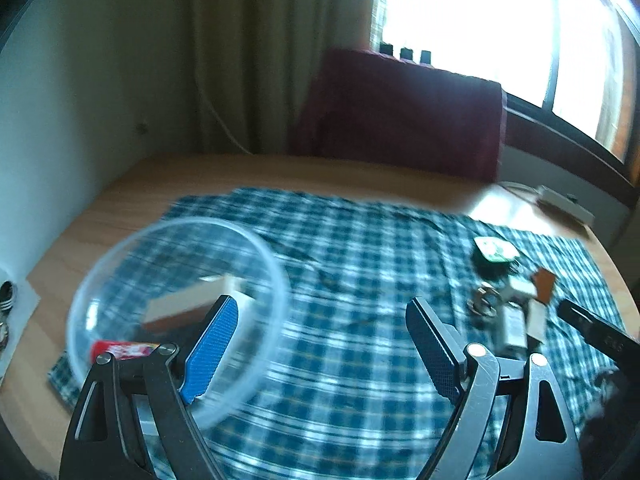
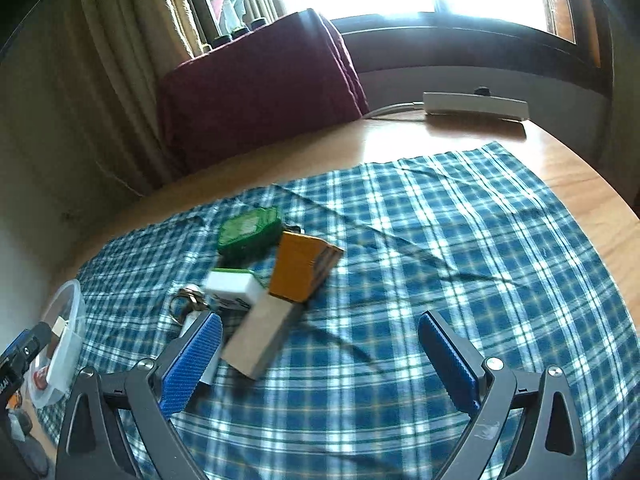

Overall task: Organize rigid objects
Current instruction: 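Move the left gripper over the white USB charger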

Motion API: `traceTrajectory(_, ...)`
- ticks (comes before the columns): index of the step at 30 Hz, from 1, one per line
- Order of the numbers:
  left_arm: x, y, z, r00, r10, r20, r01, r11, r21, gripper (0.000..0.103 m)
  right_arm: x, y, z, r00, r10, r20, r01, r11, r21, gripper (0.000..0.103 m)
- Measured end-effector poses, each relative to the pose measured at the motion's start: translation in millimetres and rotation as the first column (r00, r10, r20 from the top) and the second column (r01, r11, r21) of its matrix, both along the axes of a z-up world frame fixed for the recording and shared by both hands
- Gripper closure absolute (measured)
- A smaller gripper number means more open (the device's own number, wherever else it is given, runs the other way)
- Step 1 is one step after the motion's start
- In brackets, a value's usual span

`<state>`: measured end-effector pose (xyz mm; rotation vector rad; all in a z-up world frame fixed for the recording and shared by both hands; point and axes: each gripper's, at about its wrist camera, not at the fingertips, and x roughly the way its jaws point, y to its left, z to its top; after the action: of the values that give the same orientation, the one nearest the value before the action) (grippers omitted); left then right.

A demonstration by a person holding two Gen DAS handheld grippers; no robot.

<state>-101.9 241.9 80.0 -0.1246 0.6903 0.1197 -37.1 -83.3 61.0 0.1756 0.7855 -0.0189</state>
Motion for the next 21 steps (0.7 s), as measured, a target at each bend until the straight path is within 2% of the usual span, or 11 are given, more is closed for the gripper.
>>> traceTrajectory(6,13,-40,-11,0.995,-0.076,-0.065,0.076,0.997,0.0,0.016,-2,-15,0,1.0,-0.011,-0.007,0.011,1.0,0.02,0.002)
traceTrajectory(13,27,-82,-22,0.975,-0.181,-0.129,0.183,0.983,0.001,0.016,-5,-25,-1,1.0,-0.02,-0.012,0.02,0.998,0.066,0.002)
traceTrajectory(21,40,-109,-37,0.945,-0.263,-0.196,0.255,0.965,-0.063,0.016,-5,-29,0,1.0,-0.016,-0.018,0.017,0.996,0.091,0.002)
